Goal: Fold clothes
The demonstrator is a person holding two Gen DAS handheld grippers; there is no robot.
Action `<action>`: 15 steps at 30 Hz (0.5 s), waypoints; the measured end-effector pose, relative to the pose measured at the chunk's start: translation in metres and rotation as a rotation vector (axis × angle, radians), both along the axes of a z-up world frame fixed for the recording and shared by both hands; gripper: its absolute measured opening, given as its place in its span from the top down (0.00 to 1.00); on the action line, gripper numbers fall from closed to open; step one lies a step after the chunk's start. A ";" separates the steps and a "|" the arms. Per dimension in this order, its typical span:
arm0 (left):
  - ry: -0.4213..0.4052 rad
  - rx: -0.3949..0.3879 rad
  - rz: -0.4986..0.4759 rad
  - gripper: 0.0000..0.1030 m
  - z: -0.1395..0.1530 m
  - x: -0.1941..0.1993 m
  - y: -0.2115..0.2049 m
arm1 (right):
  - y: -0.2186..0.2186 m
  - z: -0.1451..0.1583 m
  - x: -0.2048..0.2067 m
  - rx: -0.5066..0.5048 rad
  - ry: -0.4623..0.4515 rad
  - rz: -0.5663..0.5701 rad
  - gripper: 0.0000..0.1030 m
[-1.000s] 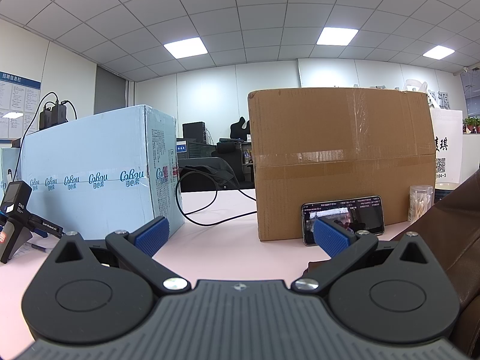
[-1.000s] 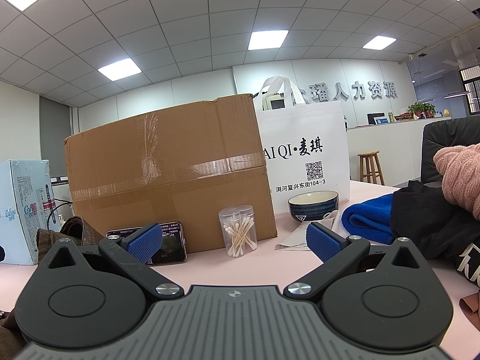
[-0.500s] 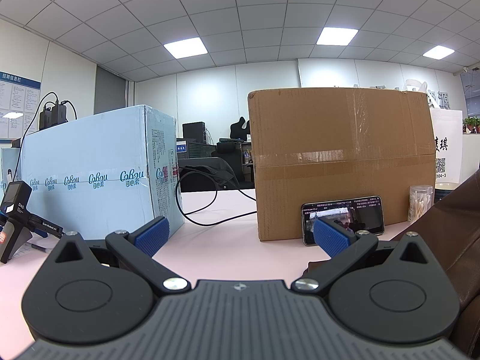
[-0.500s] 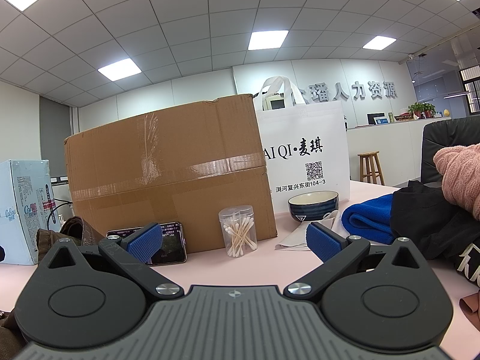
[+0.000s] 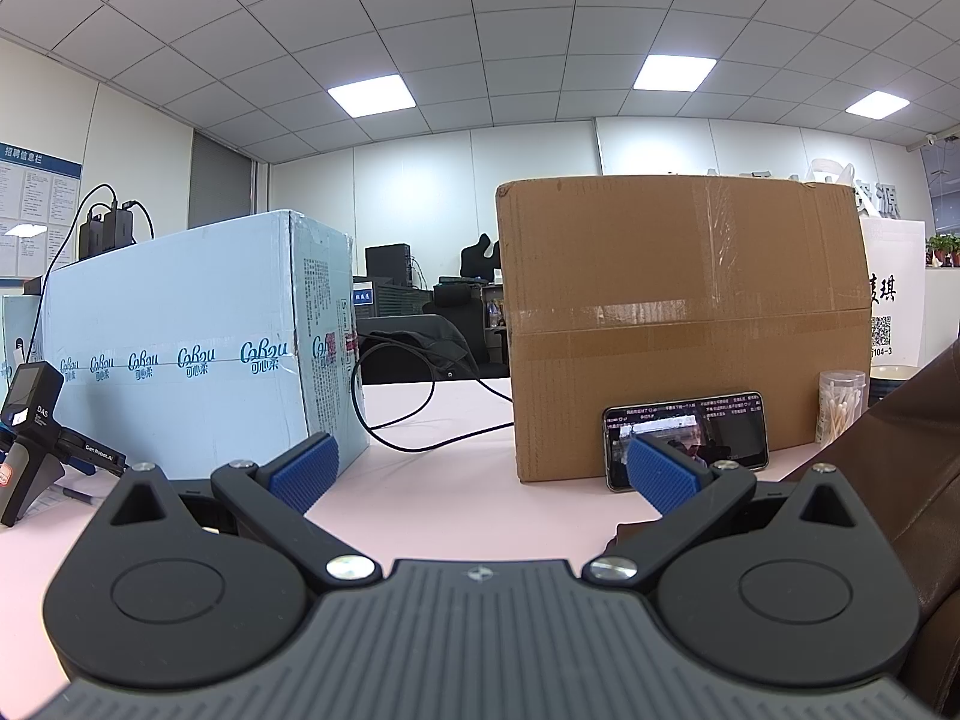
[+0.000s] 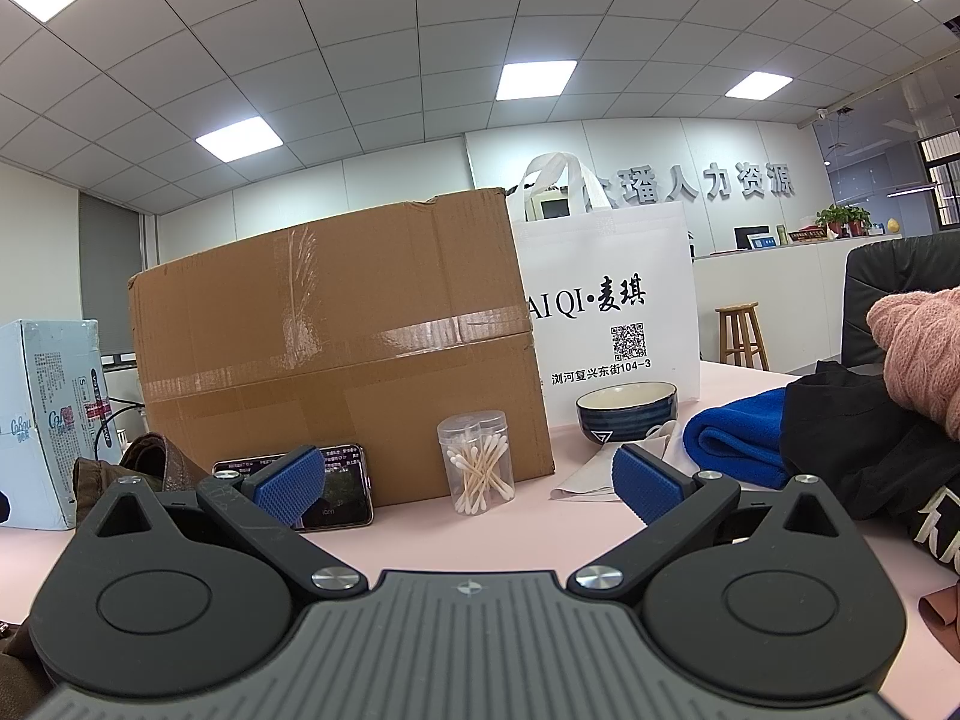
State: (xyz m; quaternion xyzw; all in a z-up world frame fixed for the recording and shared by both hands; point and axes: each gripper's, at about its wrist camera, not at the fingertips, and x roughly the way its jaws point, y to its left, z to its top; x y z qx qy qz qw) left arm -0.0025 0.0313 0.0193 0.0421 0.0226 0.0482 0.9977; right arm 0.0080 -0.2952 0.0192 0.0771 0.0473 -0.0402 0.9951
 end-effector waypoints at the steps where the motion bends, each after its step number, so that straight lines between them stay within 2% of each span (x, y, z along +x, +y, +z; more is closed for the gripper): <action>1: -0.001 0.000 0.000 0.00 0.000 0.000 0.000 | 0.000 0.000 0.000 0.000 0.000 0.000 0.00; 15: 0.001 -0.002 -0.001 0.00 0.000 -0.001 0.001 | 0.000 0.000 0.000 0.000 0.001 0.000 0.00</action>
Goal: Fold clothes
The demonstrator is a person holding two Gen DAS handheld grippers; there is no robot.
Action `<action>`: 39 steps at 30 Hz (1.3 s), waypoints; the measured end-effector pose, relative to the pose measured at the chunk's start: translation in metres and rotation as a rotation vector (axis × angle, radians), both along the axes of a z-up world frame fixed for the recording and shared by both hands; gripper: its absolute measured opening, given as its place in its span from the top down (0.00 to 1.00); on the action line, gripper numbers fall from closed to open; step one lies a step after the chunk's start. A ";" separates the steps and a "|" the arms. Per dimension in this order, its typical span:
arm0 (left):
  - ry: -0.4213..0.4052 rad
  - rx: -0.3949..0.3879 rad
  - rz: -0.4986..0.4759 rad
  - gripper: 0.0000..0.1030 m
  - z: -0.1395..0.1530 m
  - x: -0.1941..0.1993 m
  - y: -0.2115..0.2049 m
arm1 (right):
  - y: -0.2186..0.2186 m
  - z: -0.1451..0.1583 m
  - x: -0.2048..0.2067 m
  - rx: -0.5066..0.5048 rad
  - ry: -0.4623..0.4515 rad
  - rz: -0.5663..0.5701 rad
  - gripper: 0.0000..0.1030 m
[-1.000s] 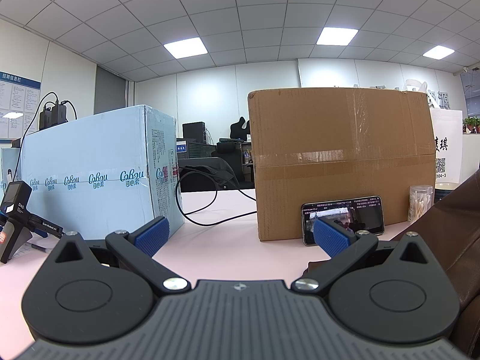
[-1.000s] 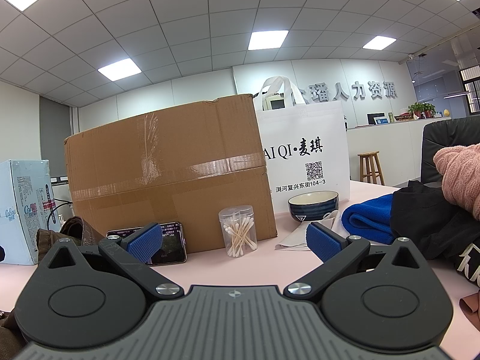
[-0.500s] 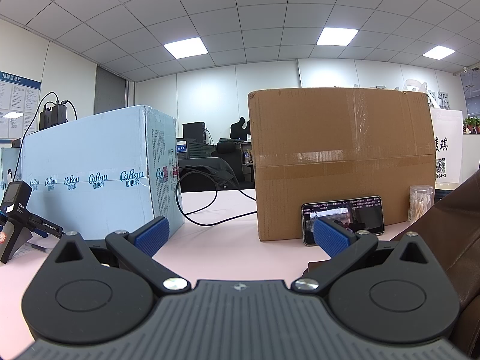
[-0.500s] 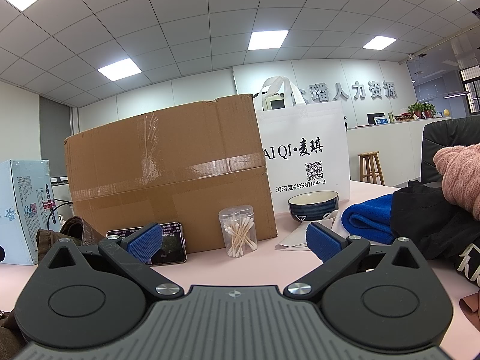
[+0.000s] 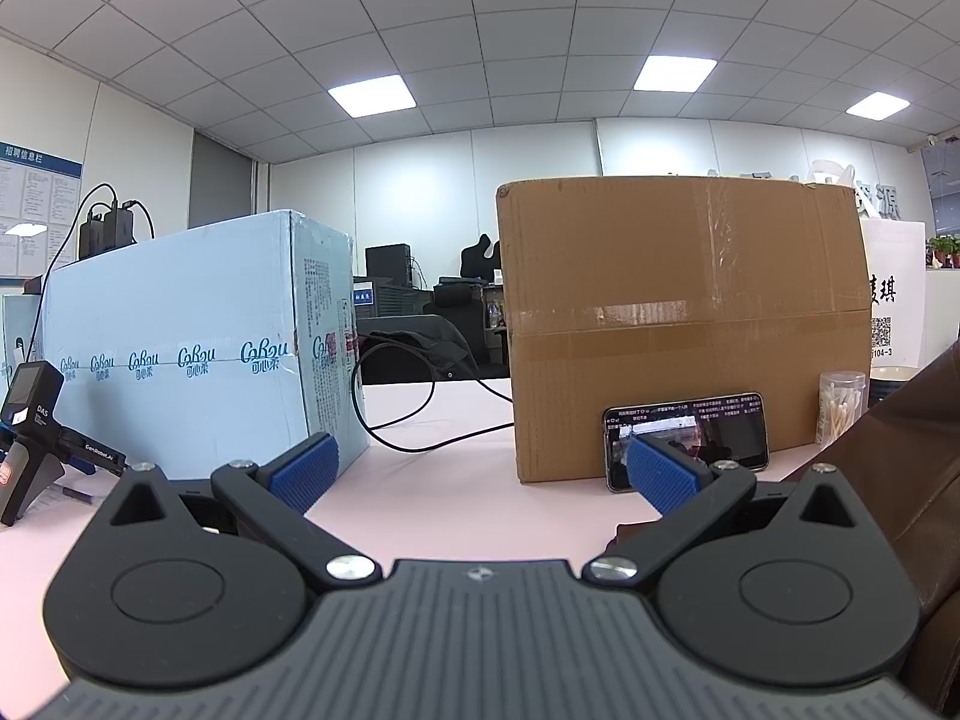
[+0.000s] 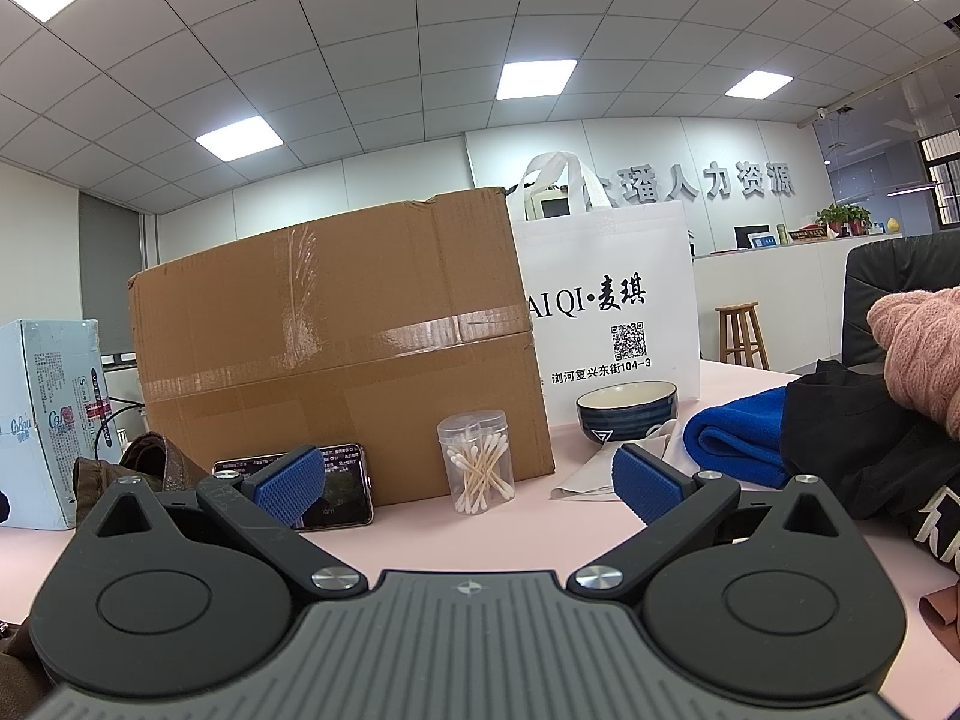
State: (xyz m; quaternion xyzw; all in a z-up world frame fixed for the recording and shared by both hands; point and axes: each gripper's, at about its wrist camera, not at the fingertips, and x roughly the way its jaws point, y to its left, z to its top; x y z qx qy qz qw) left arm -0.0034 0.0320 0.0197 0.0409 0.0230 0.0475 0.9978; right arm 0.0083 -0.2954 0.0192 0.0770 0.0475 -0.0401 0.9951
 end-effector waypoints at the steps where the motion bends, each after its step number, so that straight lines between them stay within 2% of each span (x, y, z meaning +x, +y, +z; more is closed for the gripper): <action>1: 0.000 0.000 0.000 0.00 0.000 0.000 0.000 | 0.000 0.000 0.000 0.000 0.000 0.000 0.00; 32: 0.008 -0.010 -0.005 0.00 0.001 -0.001 0.005 | 0.001 0.000 0.000 0.000 0.003 0.000 0.00; 39: 0.021 -0.022 -0.003 0.00 0.001 0.001 0.006 | -0.002 0.000 0.004 0.006 0.042 -0.059 0.00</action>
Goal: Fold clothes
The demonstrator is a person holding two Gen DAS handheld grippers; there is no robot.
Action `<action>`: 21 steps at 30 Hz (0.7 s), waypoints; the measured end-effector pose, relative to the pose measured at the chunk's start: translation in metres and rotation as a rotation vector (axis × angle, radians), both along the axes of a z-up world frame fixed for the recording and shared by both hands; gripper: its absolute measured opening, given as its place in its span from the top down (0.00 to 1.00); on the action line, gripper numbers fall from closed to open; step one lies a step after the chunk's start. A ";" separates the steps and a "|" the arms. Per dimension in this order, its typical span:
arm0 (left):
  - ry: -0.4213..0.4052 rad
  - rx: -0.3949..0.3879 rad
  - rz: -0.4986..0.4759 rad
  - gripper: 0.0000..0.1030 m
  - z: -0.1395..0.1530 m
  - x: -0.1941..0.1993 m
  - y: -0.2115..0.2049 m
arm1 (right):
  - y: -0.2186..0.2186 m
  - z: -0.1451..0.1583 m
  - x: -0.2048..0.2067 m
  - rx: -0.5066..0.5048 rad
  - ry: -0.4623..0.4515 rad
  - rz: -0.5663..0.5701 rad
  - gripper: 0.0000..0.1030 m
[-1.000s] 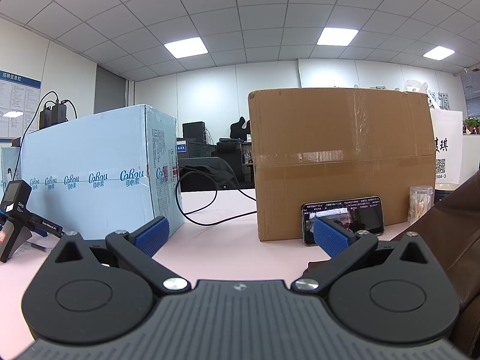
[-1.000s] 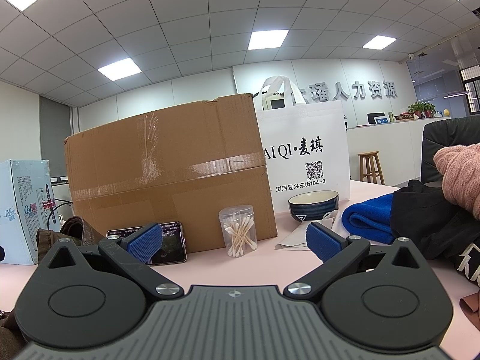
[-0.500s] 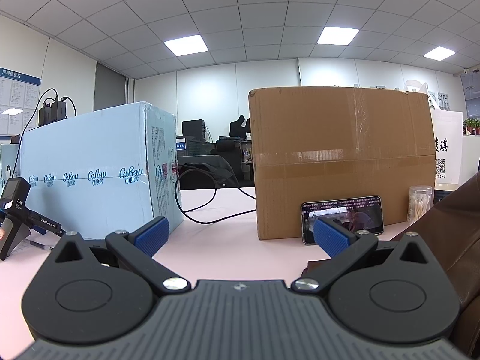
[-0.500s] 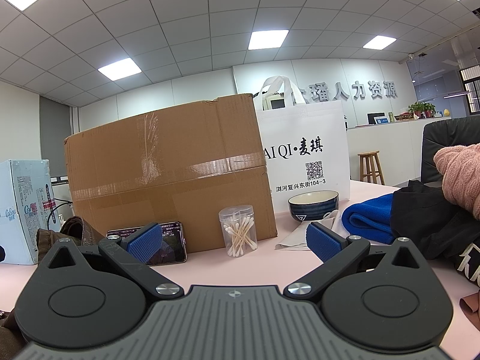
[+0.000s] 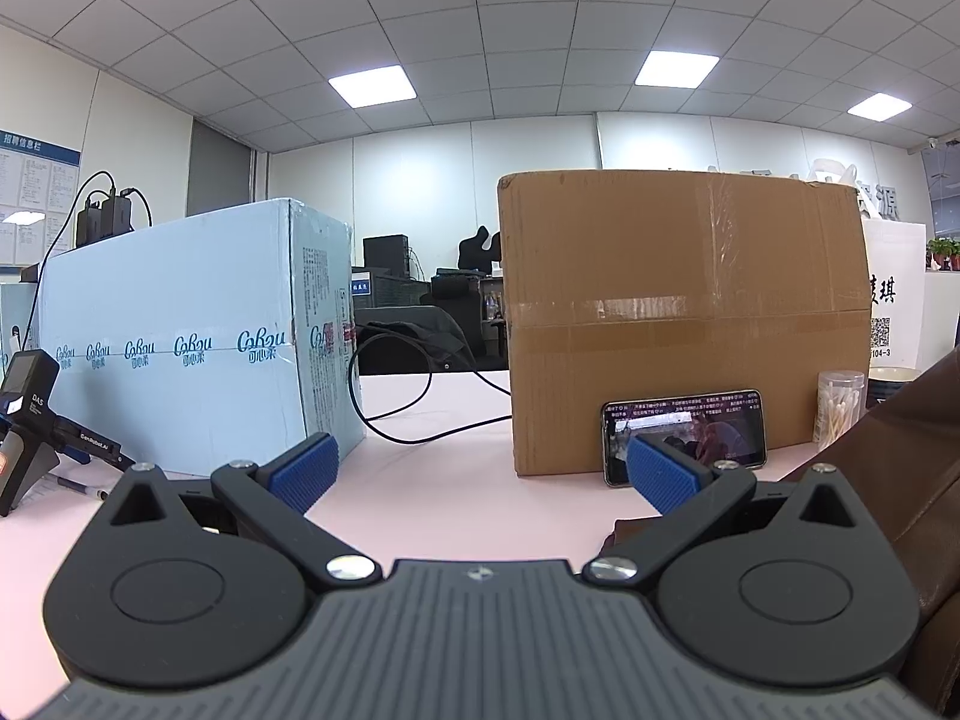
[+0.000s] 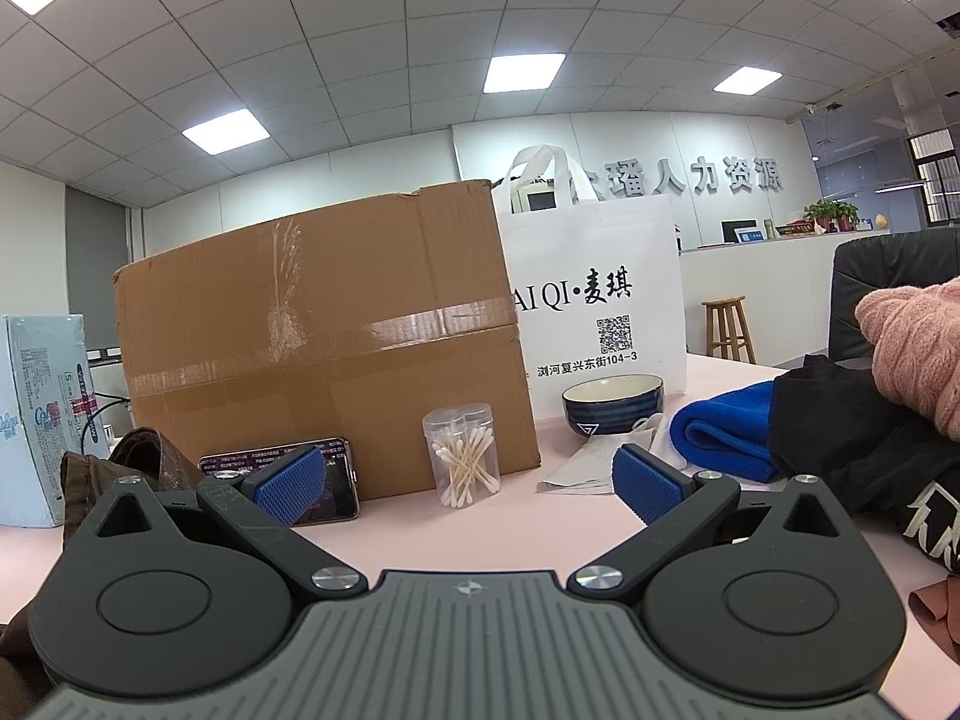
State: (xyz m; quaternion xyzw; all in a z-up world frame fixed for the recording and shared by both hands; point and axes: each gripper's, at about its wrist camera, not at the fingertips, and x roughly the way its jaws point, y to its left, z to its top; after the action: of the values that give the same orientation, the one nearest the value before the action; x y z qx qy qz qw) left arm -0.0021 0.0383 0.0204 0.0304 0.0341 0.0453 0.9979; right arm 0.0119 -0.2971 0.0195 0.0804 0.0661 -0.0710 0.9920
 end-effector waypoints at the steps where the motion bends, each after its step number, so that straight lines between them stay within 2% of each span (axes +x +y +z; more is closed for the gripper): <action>1: 0.002 -0.002 0.002 0.00 0.000 0.000 0.000 | -0.001 0.000 0.001 0.003 0.011 -0.015 0.00; 4: 0.007 -0.014 0.020 0.00 0.000 0.001 0.002 | -0.007 -0.001 0.005 0.020 0.051 -0.055 0.00; 13: 0.051 0.019 0.111 0.00 0.000 0.009 0.010 | -0.018 -0.003 0.004 0.016 0.113 -0.133 0.00; 21: 0.081 0.046 0.105 0.00 -0.003 0.012 0.006 | -0.024 -0.011 0.017 0.017 0.211 -0.183 0.00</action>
State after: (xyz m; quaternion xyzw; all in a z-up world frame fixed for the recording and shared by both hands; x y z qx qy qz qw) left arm 0.0101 0.0443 0.0176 0.0531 0.0747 0.0973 0.9910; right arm 0.0292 -0.3211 0.0081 0.0868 0.1631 -0.1689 0.9682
